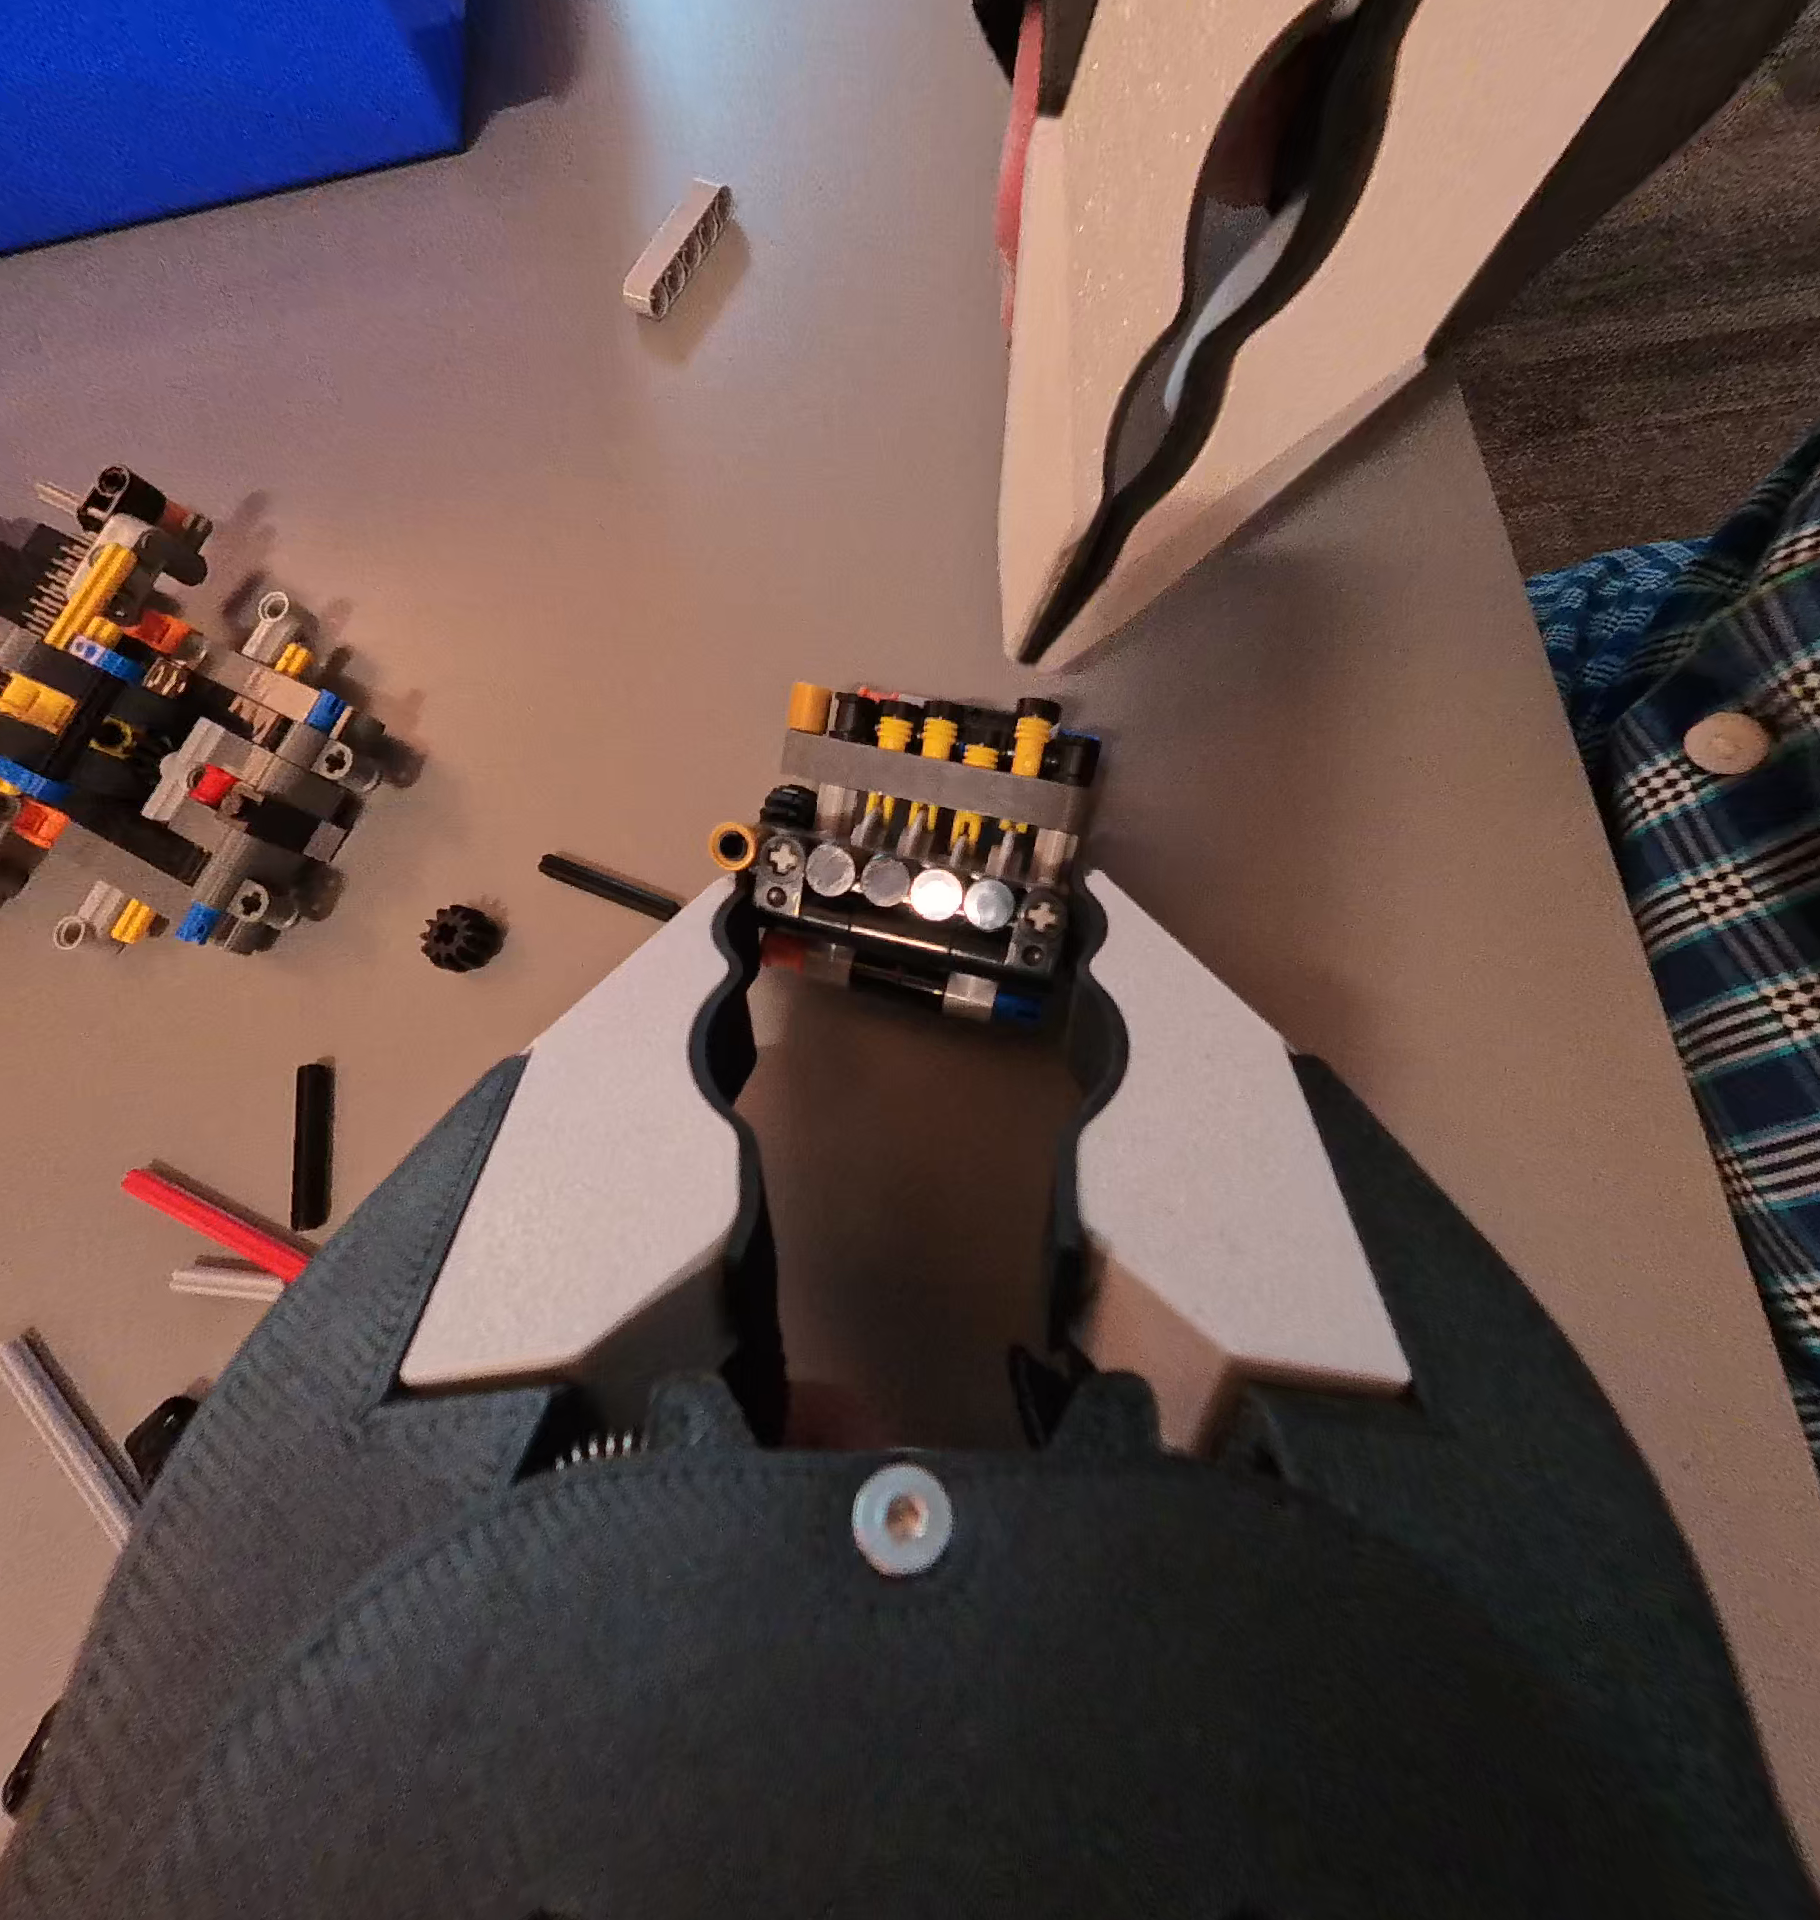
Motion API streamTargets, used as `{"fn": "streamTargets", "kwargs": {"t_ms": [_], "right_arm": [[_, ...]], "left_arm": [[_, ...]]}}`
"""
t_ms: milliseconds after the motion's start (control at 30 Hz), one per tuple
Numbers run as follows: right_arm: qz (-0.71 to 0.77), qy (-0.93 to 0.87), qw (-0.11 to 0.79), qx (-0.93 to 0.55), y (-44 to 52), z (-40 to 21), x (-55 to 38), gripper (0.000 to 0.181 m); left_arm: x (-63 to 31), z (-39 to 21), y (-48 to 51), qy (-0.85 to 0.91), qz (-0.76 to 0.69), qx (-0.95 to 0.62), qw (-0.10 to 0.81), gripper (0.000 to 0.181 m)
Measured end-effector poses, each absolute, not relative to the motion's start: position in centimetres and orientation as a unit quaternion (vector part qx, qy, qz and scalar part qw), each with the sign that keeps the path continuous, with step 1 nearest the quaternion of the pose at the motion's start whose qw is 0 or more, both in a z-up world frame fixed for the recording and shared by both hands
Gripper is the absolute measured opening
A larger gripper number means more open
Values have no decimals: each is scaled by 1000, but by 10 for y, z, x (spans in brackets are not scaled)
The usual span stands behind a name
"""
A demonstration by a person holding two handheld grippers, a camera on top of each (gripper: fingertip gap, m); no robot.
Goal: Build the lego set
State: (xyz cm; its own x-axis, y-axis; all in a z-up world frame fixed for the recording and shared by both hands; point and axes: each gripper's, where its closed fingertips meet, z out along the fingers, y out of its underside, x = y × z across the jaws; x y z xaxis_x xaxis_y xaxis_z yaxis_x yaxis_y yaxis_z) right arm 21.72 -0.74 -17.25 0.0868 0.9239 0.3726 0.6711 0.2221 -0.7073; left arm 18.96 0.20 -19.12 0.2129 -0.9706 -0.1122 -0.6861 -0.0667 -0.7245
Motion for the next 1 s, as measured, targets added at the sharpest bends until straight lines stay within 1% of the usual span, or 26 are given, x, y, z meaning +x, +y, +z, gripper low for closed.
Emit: {"fn": "streamTargets", "kwargs": {"t_ms": [1000], "right_arm": [[163,-650,419,-613,-12,-177,212,0]], "left_arm": [[190,-187,2,588,-200,-702,348,57]]}}
